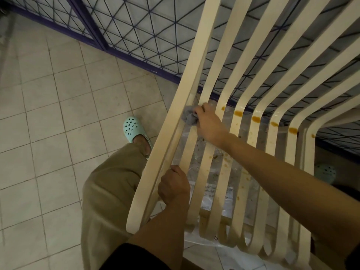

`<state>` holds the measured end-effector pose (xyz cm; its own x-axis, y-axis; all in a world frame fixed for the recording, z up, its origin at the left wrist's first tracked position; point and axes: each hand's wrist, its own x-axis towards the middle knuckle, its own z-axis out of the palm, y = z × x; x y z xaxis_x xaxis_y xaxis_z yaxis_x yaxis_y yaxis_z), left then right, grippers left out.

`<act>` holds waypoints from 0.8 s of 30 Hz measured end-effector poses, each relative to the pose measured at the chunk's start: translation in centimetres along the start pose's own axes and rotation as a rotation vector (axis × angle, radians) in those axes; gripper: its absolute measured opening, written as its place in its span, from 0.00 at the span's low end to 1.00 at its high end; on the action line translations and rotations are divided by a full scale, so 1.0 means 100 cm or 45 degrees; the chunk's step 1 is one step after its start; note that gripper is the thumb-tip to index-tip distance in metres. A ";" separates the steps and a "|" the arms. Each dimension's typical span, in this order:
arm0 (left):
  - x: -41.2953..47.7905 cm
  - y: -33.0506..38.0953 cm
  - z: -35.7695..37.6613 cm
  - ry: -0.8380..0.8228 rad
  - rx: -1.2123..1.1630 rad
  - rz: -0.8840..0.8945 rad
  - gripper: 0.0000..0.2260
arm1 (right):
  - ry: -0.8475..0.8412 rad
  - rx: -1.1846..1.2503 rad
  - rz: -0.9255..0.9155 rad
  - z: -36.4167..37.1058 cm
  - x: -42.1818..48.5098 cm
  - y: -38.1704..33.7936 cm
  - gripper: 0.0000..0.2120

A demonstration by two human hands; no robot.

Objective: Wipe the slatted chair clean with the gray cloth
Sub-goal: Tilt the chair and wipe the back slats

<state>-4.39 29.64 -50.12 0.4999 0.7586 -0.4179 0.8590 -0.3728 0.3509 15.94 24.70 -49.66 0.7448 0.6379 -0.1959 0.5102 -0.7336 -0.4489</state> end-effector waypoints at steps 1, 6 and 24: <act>-0.001 0.000 0.000 -0.048 0.062 0.026 0.10 | 0.003 0.005 -0.040 0.004 -0.009 -0.002 0.18; 0.003 -0.005 0.007 0.054 0.202 0.033 0.07 | 0.065 0.063 -0.143 0.026 -0.050 -0.021 0.10; 0.000 0.009 -0.016 -0.110 0.127 -0.098 0.20 | -0.111 0.082 -0.305 0.042 -0.098 -0.043 0.07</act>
<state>-3.82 30.19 -48.49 0.4363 0.7397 -0.5123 0.8996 -0.3701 0.2319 4.68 22.62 -49.46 0.5647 0.8115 -0.1500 0.6373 -0.5443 -0.5456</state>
